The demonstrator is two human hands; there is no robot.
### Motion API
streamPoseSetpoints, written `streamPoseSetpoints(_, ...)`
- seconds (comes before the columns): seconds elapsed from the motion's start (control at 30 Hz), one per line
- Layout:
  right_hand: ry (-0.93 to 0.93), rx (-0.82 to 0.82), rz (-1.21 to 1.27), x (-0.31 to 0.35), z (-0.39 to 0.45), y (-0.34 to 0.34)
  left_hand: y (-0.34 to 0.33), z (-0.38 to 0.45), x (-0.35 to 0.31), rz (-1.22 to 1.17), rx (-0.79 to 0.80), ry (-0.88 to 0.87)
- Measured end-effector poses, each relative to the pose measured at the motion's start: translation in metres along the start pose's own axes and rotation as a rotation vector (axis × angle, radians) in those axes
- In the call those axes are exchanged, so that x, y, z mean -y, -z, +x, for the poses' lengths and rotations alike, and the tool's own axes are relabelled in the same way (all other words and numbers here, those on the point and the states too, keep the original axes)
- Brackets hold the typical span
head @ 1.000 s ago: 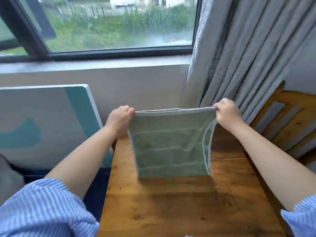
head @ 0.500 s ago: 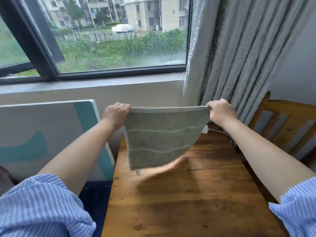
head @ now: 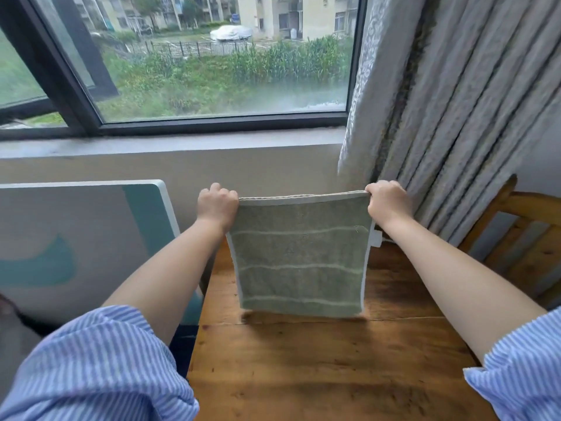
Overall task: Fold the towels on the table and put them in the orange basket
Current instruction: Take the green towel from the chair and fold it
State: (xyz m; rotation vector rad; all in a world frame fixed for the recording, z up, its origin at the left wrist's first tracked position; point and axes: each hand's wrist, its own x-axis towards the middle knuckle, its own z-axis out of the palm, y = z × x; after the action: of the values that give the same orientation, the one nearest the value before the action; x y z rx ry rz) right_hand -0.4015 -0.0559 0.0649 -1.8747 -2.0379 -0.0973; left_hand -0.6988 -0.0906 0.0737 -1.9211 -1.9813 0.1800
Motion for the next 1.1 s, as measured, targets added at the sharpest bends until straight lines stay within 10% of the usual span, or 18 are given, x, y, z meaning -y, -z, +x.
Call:
streamPoseSetpoints(0.33,0.345,-0.353,0.06,-0.013,-0.024,-0.028,-0.033,-0.006,0.02,-0.146,-0.1,-0.041)
streamPoseSetpoints(0.73,0.616,0.396,-0.243,-0.066,-0.227,-0.12,-0.153,-0.162,-0.055,-0.004,0.593,-0.695)
streamPoseSetpoints(1.1,0.605,0.706,-0.33,-0.062,-0.33,-0.142,-0.213,-0.257,-0.081,-0.025,0.793,-0.88)
